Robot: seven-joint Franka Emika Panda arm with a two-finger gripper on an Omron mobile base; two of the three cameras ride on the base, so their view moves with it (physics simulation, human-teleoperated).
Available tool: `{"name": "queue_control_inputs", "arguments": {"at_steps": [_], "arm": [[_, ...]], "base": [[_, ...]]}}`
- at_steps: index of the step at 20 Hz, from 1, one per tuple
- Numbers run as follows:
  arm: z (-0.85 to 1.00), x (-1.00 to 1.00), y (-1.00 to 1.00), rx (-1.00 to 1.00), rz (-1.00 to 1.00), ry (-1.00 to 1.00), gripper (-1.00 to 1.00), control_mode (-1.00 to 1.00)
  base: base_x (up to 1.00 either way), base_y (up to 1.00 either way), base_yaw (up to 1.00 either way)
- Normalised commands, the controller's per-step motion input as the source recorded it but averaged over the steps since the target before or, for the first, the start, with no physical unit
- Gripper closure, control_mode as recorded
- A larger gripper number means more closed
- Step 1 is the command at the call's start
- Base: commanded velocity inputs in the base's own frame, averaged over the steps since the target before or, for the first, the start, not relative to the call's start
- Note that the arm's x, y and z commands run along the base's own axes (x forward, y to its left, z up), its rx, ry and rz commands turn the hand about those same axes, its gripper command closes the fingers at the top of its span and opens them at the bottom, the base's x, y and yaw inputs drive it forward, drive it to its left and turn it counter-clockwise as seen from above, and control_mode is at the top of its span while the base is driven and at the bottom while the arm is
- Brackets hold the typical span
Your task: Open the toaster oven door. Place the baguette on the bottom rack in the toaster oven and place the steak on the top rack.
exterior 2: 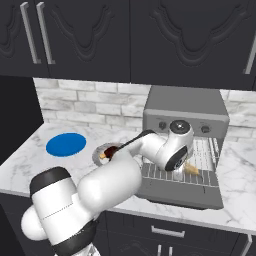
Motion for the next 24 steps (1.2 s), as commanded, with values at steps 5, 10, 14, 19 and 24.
{"name": "queue_control_inputs", "arguments": {"at_steps": [5,10,14,19,24], "arm": [[0.19,-0.38,0.00,0.10,-0.39,0.14,-1.00,-1.00],[0.01,-0.55,0.00,0.12,-0.57,0.00,-1.00,-1.00],[0.00,-0.48,0.00,0.12,-0.60,0.02,-1.00,-1.00],[-0.06,-0.41,-0.01,0.10,-0.52,0.01,-1.00,-1.00],[-0.04,0.01,0.01,0.03,-0.44,0.02,-1.00,-1.00]], "base": [[0.00,0.00,0.00],[0.00,0.00,0.00],[0.00,0.00,0.00],[0.00,0.00,0.00],[0.00,0.00,0.00]]}}
